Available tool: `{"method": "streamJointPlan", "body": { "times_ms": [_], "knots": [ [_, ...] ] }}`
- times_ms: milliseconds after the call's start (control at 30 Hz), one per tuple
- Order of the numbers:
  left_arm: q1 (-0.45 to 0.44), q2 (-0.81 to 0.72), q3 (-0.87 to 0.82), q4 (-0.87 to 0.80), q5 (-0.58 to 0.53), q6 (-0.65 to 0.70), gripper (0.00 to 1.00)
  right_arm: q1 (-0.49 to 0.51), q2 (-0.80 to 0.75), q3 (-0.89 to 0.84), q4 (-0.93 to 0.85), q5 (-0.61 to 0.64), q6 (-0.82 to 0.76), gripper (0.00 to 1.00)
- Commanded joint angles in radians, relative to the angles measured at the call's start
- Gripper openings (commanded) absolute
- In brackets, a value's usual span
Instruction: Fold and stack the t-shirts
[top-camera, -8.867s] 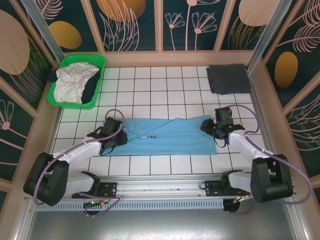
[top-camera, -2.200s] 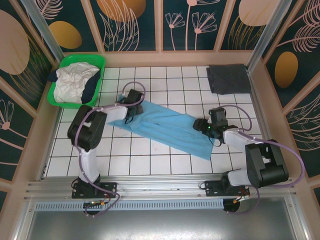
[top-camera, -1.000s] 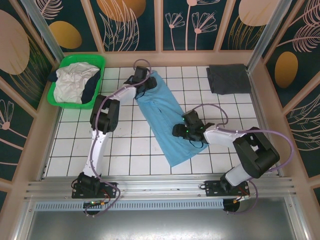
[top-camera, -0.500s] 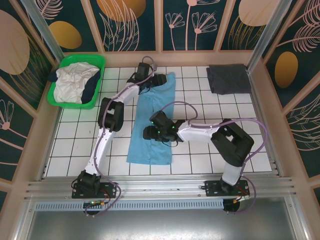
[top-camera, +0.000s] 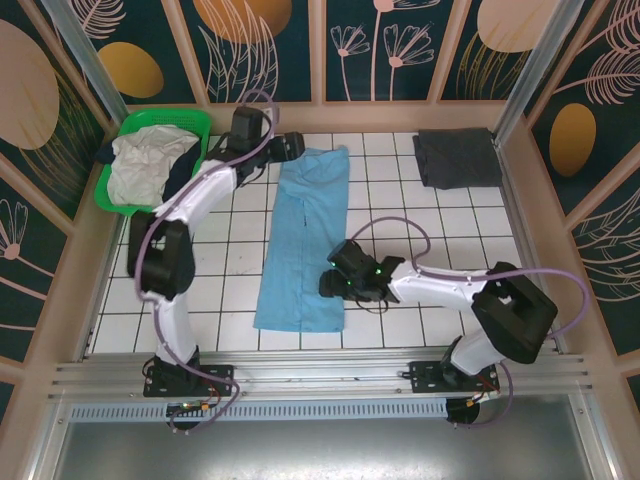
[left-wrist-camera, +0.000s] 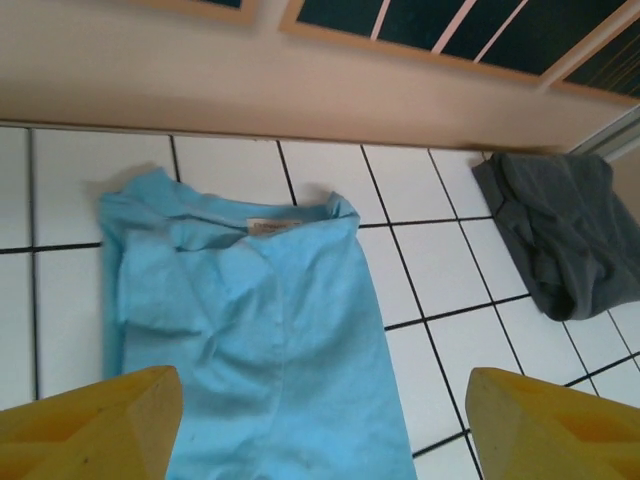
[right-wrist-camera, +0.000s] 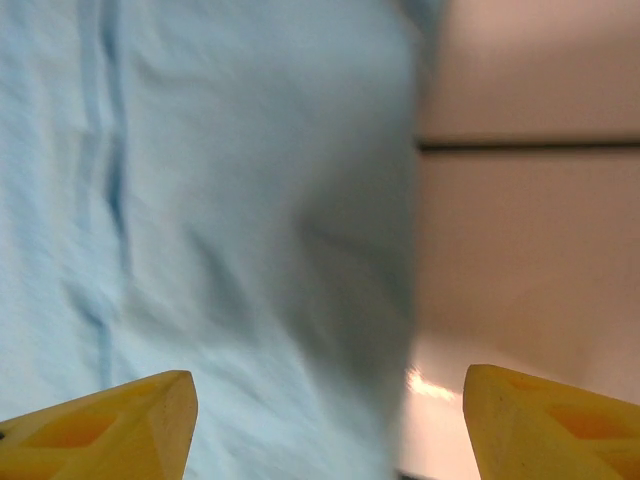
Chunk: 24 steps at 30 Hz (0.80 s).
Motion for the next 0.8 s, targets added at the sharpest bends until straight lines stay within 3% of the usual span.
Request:
{"method": "streamJointPlan", "body": {
  "times_ms": [0,100,233,300,433,533,600,667,767],
  "knots": [
    [0.0,-0.23,-0.306,0.049,-0.043,-0.041,0.72,0.047,-0.069,-0.063,-0.054,0.022,0.079,0.69],
    [-0.008,-0.431,-0.576,0.09,0.02,-0.066,0.71,0.117,-0.095,-0.06,-0.146,0.084,0.113,0.69],
    [-0.057,-0.593,-0.805,0.001,0.016,-0.124,0.68,0.147,-0.108,-0.089,-0.083,-0.002,0.097,0.69],
    [-0.088,-0.685,-0.922,-0.005,0.066,-0.168,0.69,0.159,-0.092,-0.092,-0.058,-0.048,0.09,0.66],
    [-0.128,-0.941,-1.144,-0.055,0.017,-0.302,0.63,0.18,-0.043,-0.078,-0.068,-0.056,0.081,0.59],
    [-0.165,-1.102,-1.218,-0.117,-0.034,-0.373,0.56,0.181,-0.023,-0.088,-0.045,-0.076,0.069,0.49],
    [-0.184,-1.143,-1.251,-0.086,-0.007,-0.423,0.49,0.181,-0.008,-0.08,-0.055,-0.083,0.054,0.42],
    [-0.199,-1.135,-1.256,-0.104,-0.038,-0.429,0.49,0.181,0.001,-0.066,-0.08,-0.071,0.042,0.34],
    [-0.212,-1.105,-1.273,-0.08,-0.051,-0.434,0.48,0.18,0.008,-0.062,-0.087,-0.066,0.033,0.3]
  ]
}}
